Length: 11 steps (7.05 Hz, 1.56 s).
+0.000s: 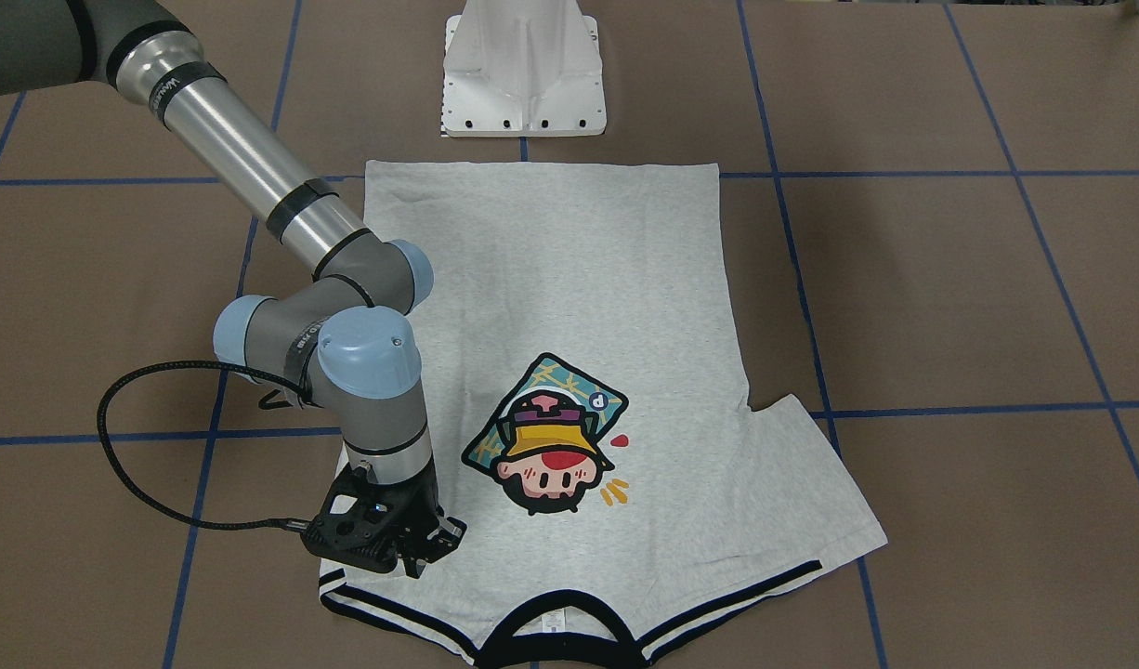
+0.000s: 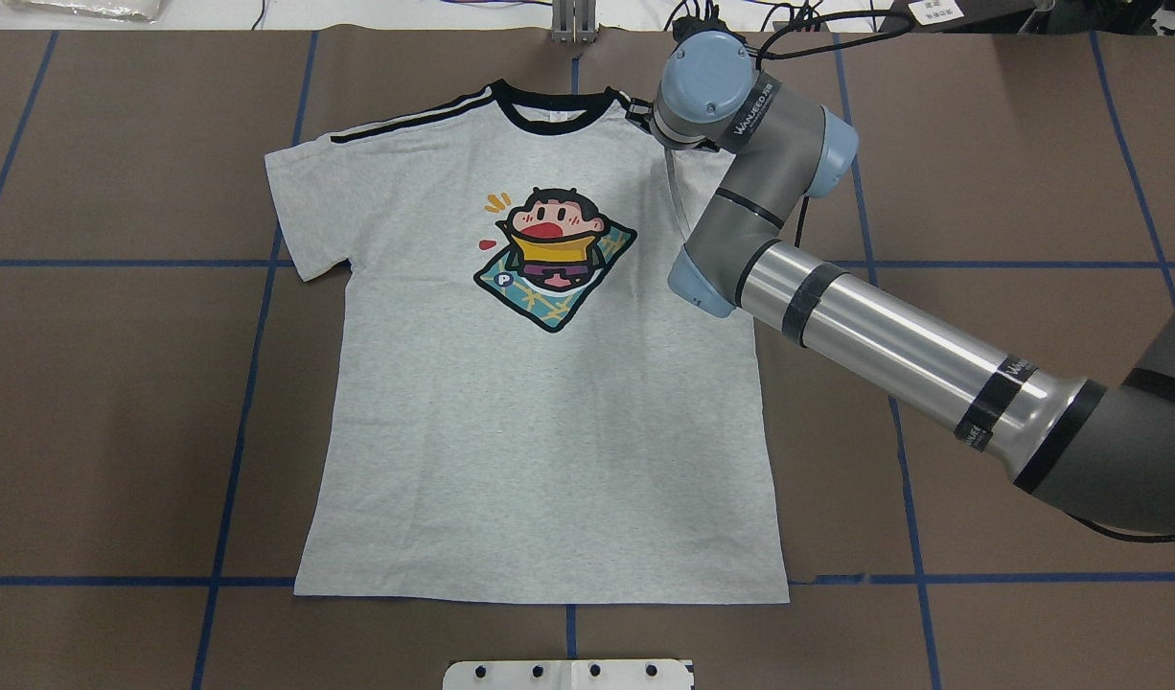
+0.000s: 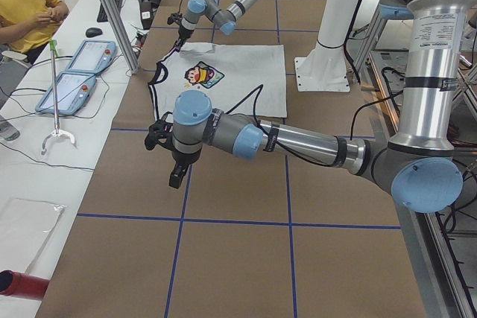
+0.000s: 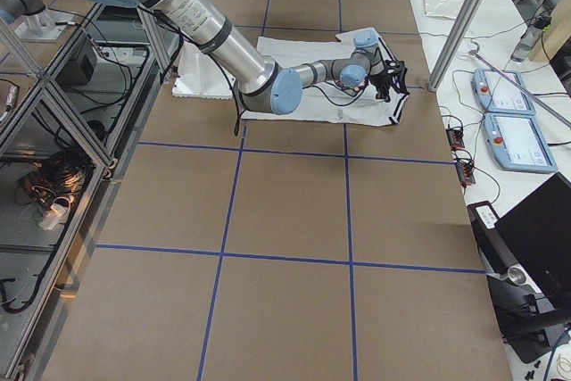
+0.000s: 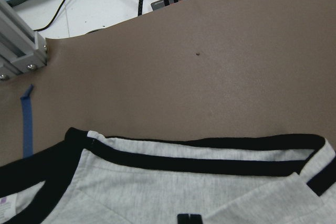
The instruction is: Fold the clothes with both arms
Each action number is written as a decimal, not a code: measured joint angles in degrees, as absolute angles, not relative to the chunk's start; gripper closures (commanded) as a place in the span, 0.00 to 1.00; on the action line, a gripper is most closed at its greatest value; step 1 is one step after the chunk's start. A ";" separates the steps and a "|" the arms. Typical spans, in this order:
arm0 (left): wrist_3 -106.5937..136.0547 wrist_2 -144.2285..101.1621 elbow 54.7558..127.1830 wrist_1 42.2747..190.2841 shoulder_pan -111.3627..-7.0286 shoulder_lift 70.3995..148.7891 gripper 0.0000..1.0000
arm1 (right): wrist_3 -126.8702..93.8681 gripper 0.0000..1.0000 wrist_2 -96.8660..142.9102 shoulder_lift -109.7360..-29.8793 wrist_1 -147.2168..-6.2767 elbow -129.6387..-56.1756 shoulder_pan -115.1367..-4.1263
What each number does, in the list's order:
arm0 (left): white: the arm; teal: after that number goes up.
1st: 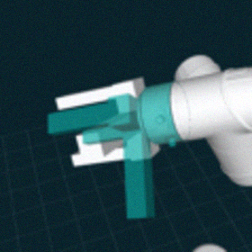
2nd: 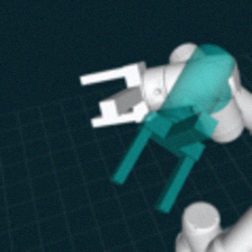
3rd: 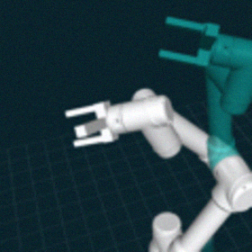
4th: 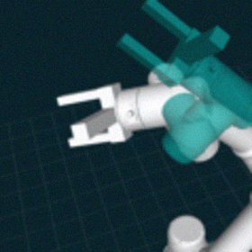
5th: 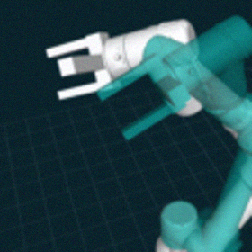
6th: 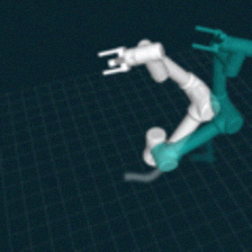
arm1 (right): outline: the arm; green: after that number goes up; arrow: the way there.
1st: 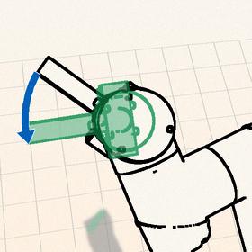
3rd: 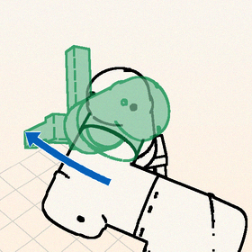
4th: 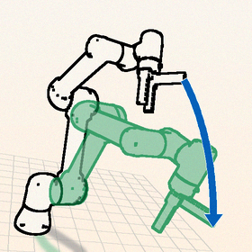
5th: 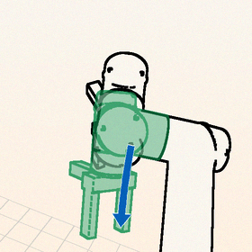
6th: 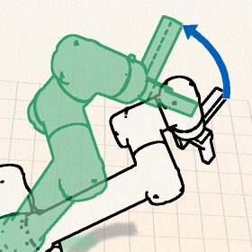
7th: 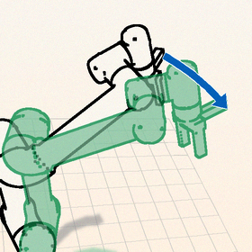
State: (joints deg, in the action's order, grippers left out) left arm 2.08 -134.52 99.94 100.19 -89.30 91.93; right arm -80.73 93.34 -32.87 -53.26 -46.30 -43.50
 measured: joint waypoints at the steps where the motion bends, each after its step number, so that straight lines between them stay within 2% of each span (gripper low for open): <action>1: 2.10 -134.52 100.32 100.14 -89.30 91.77 0.00 | -81.29 0.01 92.53 -32.76 -53.26 -46.13 -43.19; 3: 2.96 -134.93 100.66 100.28 -89.15 91.85 0.00 | -83.57 0.00 92.33 -32.14 -53.28 -46.61 -43.08; 5: 8.89 -135.96 100.60 101.97 -86.52 92.72 0.01 | -85.13 0.00 94.17 -32.19 -57.44 -52.58 -43.30; 7: 20.36 -138.46 98.88 104.48 -81.64 96.27 0.01 | -83.78 0.00 97.82 -36.54 -67.96 -66.80 -44.18; 10: 33.47 -140.26 92.28 111.20 -73.31 104.28 0.01 | -76.74 0.00 107.53 -52.00 -70.43 -86.61 -46.68; 11: 36.53 -140.16 87.97 113.57 -70.52 107.42 0.04 | -75.01 0.00 111.69 -56.79 -70.61 -92.03 -48.65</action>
